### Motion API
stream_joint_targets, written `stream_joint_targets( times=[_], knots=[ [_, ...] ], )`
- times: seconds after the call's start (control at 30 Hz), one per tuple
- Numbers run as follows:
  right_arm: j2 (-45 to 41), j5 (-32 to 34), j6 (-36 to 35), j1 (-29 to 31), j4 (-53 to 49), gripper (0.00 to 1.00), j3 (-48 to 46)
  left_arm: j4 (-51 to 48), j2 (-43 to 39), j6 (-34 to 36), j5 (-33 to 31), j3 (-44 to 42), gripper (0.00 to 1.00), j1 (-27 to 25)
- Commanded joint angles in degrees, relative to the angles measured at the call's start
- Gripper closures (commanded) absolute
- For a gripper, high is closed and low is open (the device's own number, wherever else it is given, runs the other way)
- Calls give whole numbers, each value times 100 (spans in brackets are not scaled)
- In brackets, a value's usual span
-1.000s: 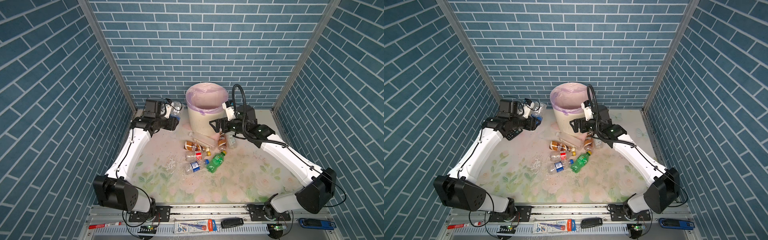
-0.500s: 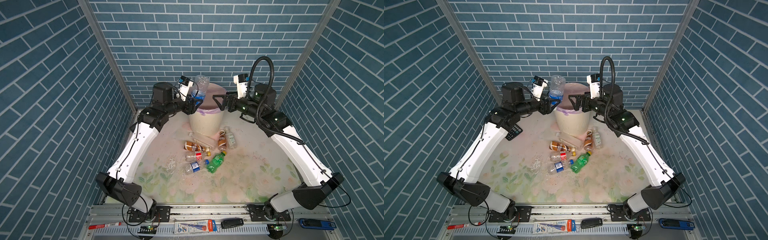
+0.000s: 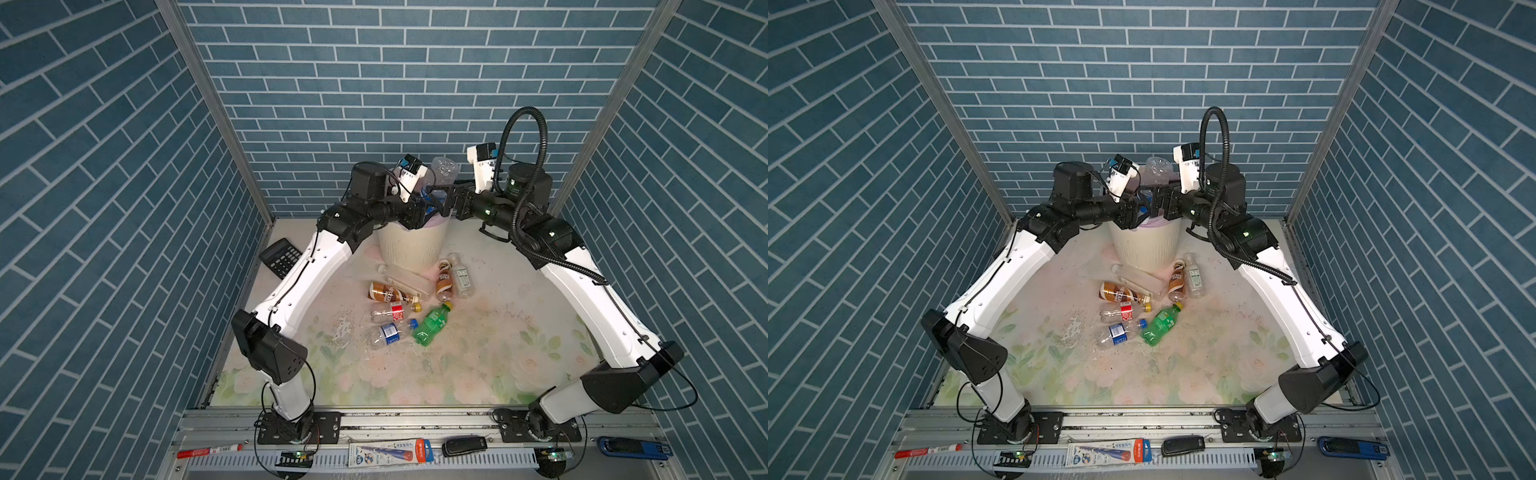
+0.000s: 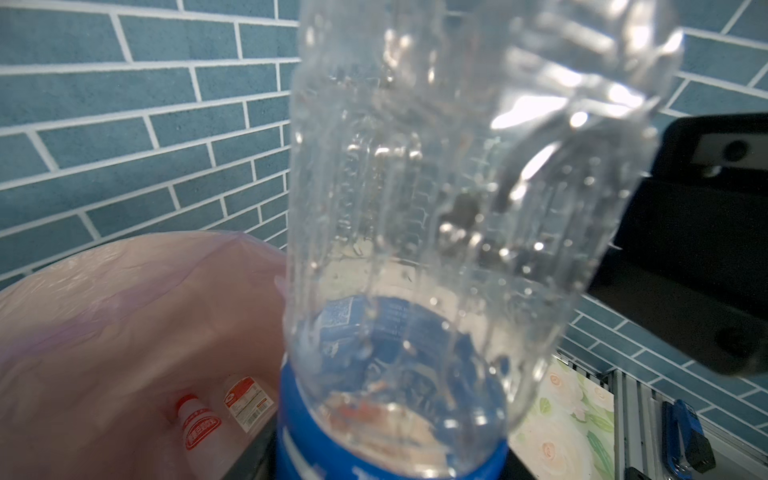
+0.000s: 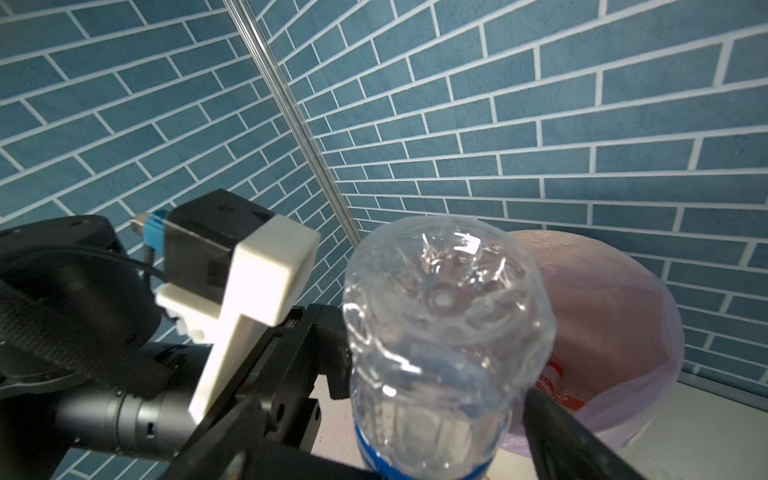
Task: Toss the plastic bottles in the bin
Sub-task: 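Hold the blue-label bottle above the bin while the right gripper closes on it, then open the left gripper while the right gripper raises the blue-label bottle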
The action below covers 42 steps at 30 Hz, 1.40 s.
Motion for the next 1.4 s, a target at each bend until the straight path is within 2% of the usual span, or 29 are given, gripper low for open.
stream_joint_targets(
  times=[0.0, 0.17, 0.4, 0.7, 0.87, 1.13, 1.37],
  knots=[
    [144, 41, 72, -73, 63, 5, 358, 71, -90, 88, 31, 137, 48, -99],
    [191, 39, 119, -209, 137, 10, 382, 62, -188, 102, 27, 18, 48, -102],
    [280, -259, 350, -320, 383, 23, 424, 214, -261, 18, 83, -172, 48, -113],
    [436, -573, 573, -334, 541, 50, 470, 177, -235, 79, 2, -163, 47, -200],
    [418, -544, 551, -378, 560, 57, 434, 177, -306, 127, -107, -270, 45, -203],
    [511, -704, 533, -530, 523, 62, 547, 106, -495, 270, -464, -552, 35, -196],
    [619, -625, 576, -728, 469, 66, 692, 76, -739, 384, -648, -837, 13, -192]
  ],
)
